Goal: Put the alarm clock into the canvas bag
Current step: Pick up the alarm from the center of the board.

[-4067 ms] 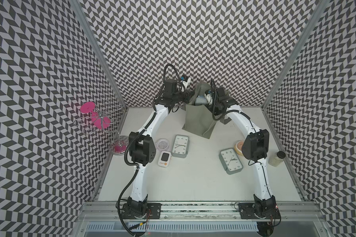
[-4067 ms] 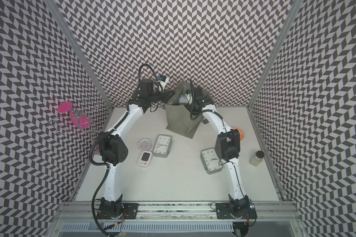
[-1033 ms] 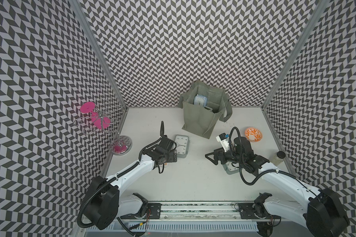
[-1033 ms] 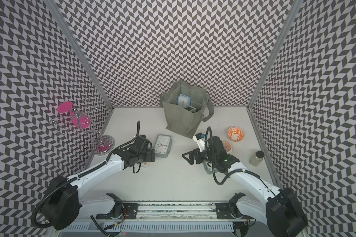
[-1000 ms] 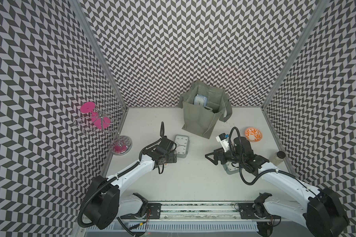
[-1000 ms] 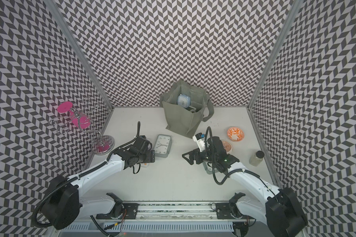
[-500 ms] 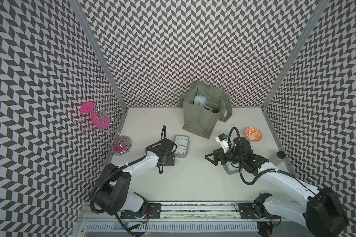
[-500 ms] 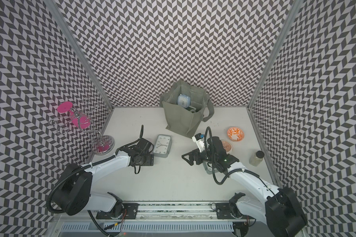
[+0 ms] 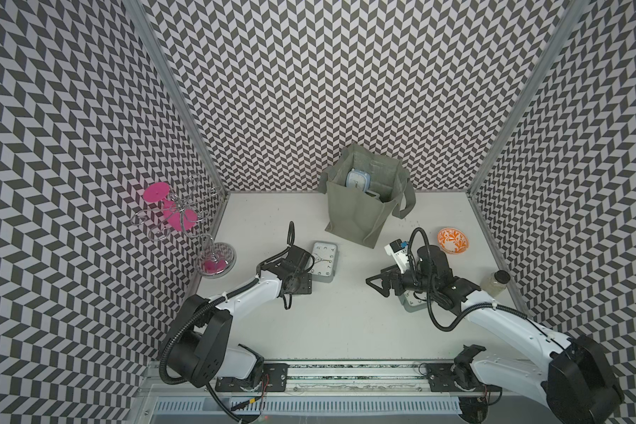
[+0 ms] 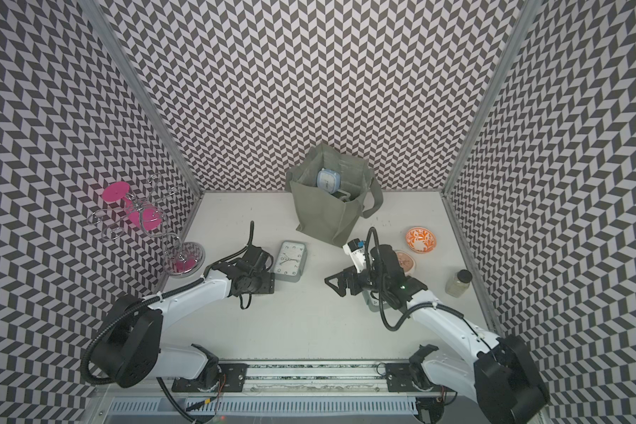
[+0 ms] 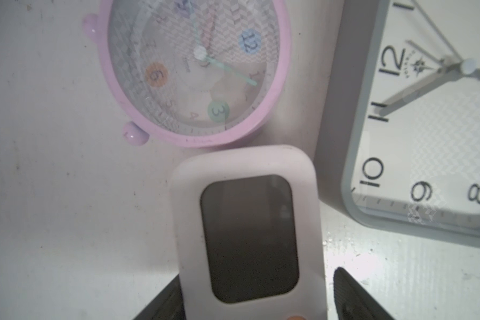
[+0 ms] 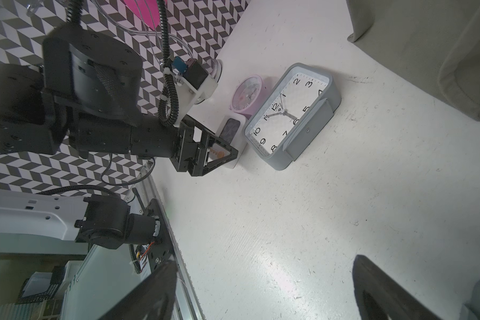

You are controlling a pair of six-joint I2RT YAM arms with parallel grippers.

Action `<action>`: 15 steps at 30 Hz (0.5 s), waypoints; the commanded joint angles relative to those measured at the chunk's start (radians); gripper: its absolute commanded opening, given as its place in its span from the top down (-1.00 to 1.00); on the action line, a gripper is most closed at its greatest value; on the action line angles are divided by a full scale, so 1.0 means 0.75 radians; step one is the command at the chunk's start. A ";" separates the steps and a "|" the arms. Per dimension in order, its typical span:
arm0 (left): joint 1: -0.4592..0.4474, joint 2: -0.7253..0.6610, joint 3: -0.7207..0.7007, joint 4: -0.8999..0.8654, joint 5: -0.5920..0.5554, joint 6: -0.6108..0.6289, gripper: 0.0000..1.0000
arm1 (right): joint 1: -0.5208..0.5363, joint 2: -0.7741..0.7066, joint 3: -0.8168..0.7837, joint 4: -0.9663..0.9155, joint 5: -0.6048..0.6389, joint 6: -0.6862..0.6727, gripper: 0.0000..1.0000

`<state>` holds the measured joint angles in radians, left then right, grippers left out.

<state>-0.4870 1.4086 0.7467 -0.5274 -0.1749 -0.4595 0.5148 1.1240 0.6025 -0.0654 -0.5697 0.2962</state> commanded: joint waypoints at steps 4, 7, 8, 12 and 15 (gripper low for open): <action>0.017 0.072 0.016 -0.005 -0.028 -0.004 -0.31 | 0.005 -0.040 -0.021 0.058 -0.011 -0.012 -0.93; 0.015 0.048 0.023 -0.012 -0.041 -0.009 -0.22 | 0.005 -0.053 -0.023 0.057 -0.013 -0.012 -0.93; 0.016 0.018 0.028 -0.017 -0.041 -0.011 -0.19 | 0.004 -0.060 -0.020 0.055 -0.013 -0.011 -0.93; 0.013 -0.168 0.074 -0.058 -0.062 -0.013 -0.12 | -0.001 -0.102 -0.009 0.035 -0.026 -0.007 -0.92; 0.011 -0.330 0.139 -0.063 -0.086 0.006 -0.09 | -0.001 -0.177 0.001 0.030 -0.050 0.016 -0.91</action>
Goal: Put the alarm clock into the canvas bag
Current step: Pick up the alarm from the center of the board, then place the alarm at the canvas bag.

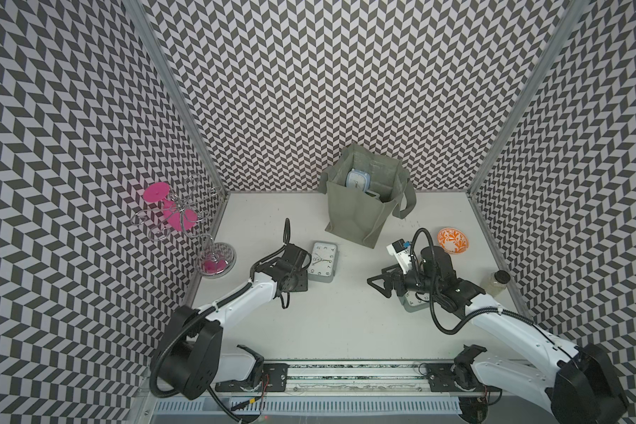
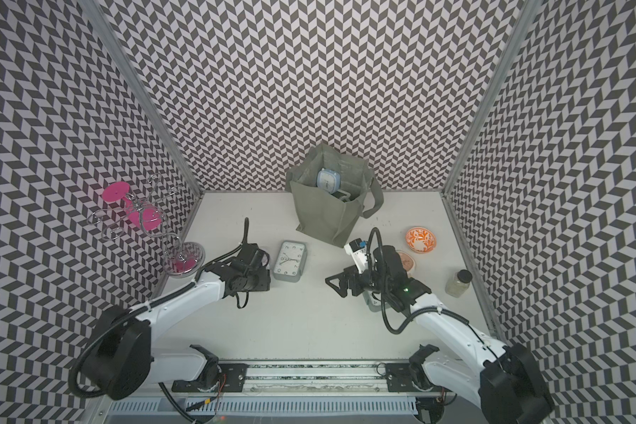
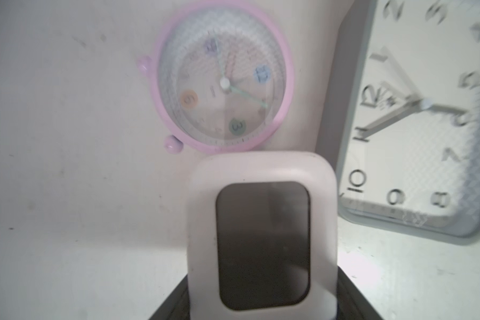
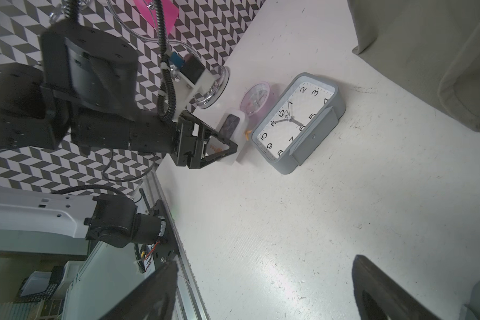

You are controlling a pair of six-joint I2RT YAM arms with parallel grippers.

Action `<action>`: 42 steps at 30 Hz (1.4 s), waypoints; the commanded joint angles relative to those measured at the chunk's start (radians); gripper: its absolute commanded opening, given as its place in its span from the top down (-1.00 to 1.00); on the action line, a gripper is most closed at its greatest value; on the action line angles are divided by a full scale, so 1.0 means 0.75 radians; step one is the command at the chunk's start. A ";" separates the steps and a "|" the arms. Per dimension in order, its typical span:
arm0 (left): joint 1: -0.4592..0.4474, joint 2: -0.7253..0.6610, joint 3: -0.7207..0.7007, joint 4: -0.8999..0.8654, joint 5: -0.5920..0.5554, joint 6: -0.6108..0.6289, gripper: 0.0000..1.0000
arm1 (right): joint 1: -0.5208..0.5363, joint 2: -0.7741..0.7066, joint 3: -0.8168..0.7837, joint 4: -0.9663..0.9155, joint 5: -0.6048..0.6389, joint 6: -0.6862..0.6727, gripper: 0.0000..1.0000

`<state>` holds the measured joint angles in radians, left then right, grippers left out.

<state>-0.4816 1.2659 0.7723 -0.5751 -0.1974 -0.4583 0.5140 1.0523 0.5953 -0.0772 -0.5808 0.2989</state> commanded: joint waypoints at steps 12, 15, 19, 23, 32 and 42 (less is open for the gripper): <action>-0.070 -0.221 0.484 0.575 0.100 0.404 -0.01 | -0.146 -0.285 0.302 0.063 0.197 0.176 -0.86; -0.144 -0.058 0.604 0.747 0.120 0.537 0.00 | -0.202 -0.223 0.359 0.164 0.206 0.298 -0.81; -0.172 0.303 0.980 0.659 0.123 0.612 -0.02 | -0.209 -0.132 0.456 0.247 0.237 0.377 -0.78; -0.175 0.631 1.347 0.588 0.201 0.674 -0.04 | -0.217 -0.064 0.560 0.185 0.358 0.342 -0.79; -0.123 1.226 2.114 0.286 0.240 0.750 -0.04 | -0.281 0.057 0.654 0.127 0.435 0.288 -0.81; -0.005 1.406 2.181 0.172 0.468 0.704 0.04 | -0.394 0.110 0.642 0.140 0.368 0.291 -0.81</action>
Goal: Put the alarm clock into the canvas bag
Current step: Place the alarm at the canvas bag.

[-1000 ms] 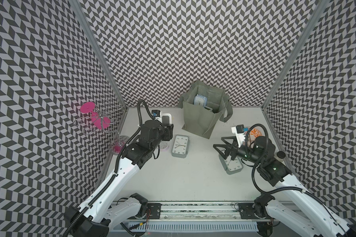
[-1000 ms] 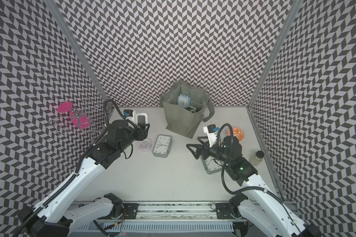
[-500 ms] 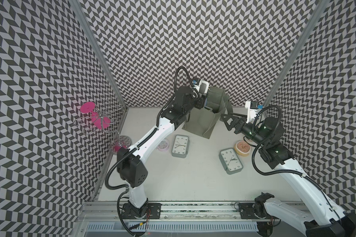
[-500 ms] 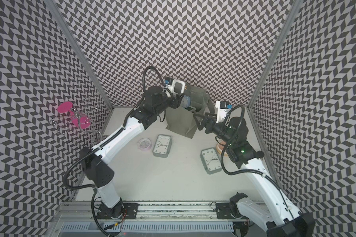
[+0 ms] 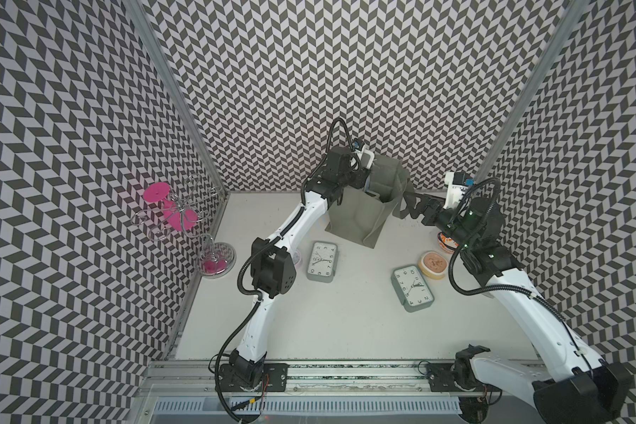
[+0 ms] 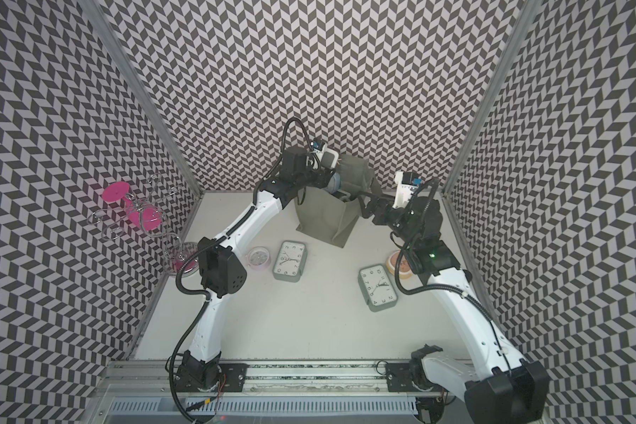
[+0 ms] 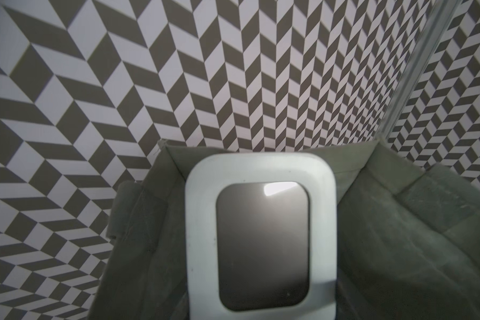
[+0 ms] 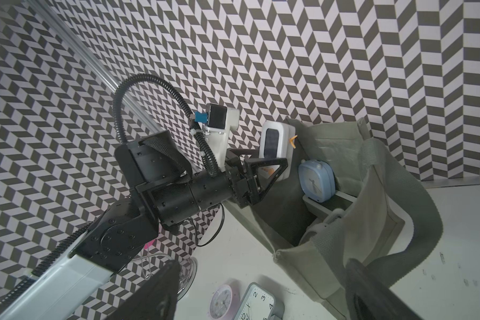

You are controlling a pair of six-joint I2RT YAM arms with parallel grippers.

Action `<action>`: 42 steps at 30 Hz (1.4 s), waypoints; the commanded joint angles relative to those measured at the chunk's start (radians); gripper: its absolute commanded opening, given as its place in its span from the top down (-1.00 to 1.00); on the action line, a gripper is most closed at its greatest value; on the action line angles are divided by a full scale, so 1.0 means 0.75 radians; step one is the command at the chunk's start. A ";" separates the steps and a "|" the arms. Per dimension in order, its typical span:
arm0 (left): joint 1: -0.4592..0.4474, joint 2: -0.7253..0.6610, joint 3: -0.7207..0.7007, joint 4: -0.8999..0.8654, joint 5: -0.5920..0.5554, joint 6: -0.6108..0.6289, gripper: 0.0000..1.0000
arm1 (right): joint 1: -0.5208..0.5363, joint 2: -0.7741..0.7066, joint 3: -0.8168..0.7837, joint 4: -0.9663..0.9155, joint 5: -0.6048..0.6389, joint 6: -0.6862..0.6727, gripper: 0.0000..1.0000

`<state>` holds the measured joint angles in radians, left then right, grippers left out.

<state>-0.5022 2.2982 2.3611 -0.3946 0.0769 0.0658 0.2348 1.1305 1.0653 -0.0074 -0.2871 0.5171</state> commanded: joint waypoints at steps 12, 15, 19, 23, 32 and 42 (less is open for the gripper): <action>0.085 0.186 0.064 -0.314 0.195 0.023 -0.01 | -0.060 0.063 -0.001 0.025 -0.045 -0.007 -0.81; 0.085 0.198 0.066 -0.320 0.202 0.024 -0.13 | -0.061 0.069 0.001 0.014 -0.047 -0.012 -0.82; 0.087 0.172 0.079 -0.299 0.237 0.019 -0.58 | -0.062 0.054 0.000 -0.014 -0.045 -0.026 -0.84; 0.090 0.064 0.088 -0.218 0.325 -0.002 -0.79 | -0.064 0.010 -0.006 -0.056 -0.029 -0.058 -0.91; 0.043 -0.299 -0.085 -0.046 0.315 -0.054 -0.98 | -0.064 -0.163 -0.104 -0.155 -0.079 -0.136 -0.99; 0.013 -1.082 -1.155 0.321 -0.261 -0.365 -0.98 | -0.029 -0.309 -0.286 -0.174 -0.387 -0.236 -0.99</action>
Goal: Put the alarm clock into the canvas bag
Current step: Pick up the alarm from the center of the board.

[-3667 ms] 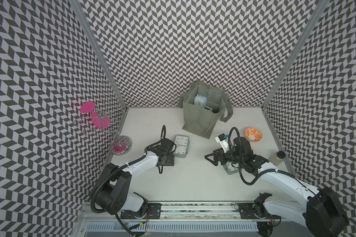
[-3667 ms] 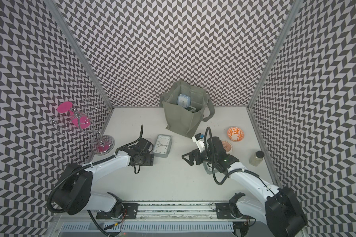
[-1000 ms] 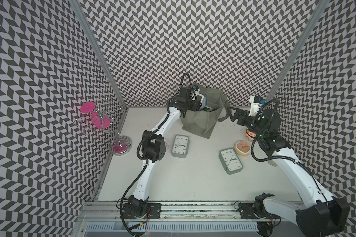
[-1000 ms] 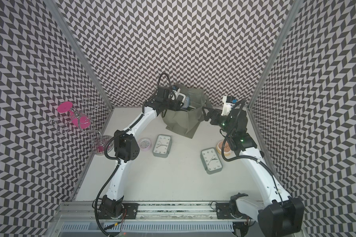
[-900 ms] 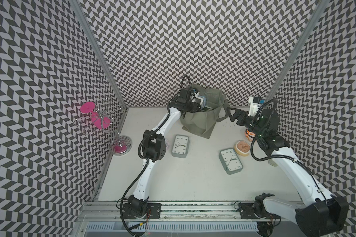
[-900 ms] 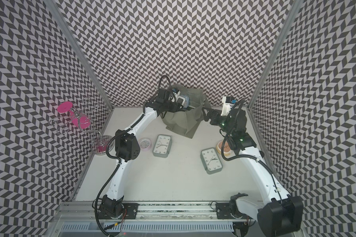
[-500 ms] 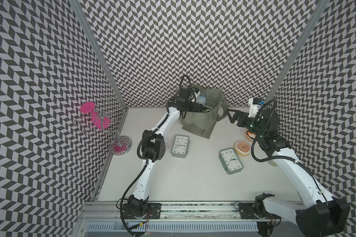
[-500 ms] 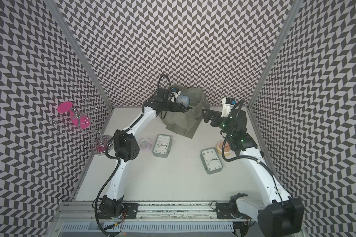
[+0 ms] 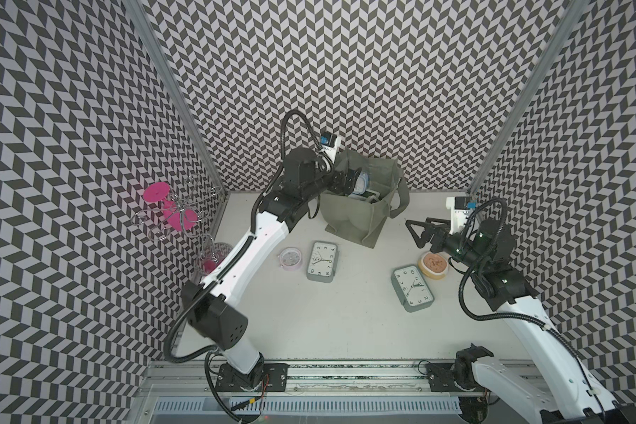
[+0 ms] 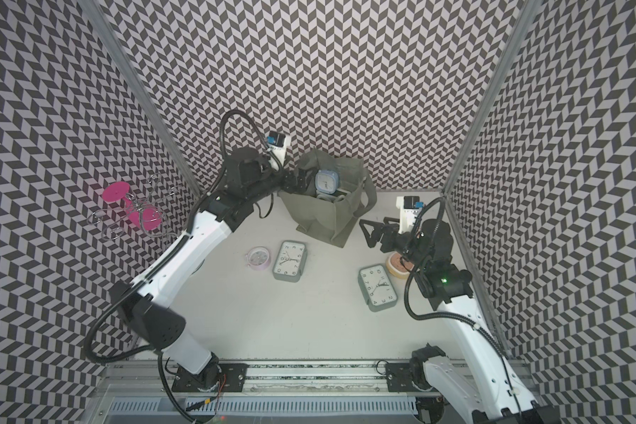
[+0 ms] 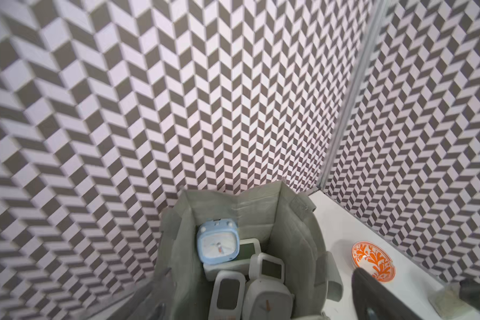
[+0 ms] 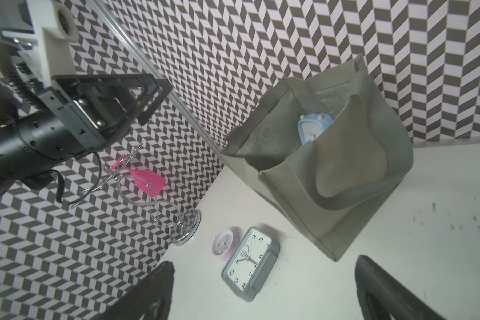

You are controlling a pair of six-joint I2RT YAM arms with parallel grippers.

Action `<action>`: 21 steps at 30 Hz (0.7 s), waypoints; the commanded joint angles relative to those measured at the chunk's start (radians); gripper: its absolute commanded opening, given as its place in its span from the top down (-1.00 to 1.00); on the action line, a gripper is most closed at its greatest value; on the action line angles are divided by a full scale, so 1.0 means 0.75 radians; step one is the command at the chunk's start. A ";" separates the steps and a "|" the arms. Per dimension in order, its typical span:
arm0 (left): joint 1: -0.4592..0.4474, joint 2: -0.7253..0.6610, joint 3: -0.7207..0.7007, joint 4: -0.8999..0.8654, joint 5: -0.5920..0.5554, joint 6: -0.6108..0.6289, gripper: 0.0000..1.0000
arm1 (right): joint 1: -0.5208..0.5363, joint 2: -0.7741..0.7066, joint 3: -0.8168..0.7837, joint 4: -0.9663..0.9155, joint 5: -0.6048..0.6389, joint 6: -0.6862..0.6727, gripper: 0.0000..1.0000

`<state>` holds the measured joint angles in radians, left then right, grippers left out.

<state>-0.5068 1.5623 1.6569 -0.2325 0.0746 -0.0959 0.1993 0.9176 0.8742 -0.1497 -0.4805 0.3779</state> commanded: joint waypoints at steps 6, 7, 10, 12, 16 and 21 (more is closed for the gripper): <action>0.021 -0.452 -0.765 0.087 -0.481 -0.358 -0.98 | 0.218 -0.011 -0.153 0.060 -0.066 -0.090 -0.99; 0.023 -0.475 -0.831 0.046 -0.500 -0.388 -0.97 | 0.250 0.007 -0.164 0.062 -0.056 -0.099 -0.99; 0.059 -0.500 -0.970 -0.083 -0.516 -0.494 -0.98 | 0.299 0.063 -0.182 0.076 -0.062 -0.111 -0.99; 0.091 -0.498 -1.058 -0.107 -0.489 -0.533 -0.97 | 0.314 0.071 -0.200 0.101 -0.063 -0.111 -0.99; 0.186 -0.434 -1.137 -0.087 -0.384 -0.534 -0.96 | 0.322 0.066 -0.236 0.134 -0.033 -0.111 -0.99; 0.260 -0.274 -1.117 -0.054 -0.305 -0.507 -0.96 | 0.325 0.101 -0.256 0.136 -0.058 -0.116 -0.99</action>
<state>-0.3244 1.3193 0.8017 -0.2943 -0.1947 -0.4515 0.4362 0.9817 0.6903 -0.1131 -0.5205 0.3050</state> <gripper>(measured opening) 0.977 0.994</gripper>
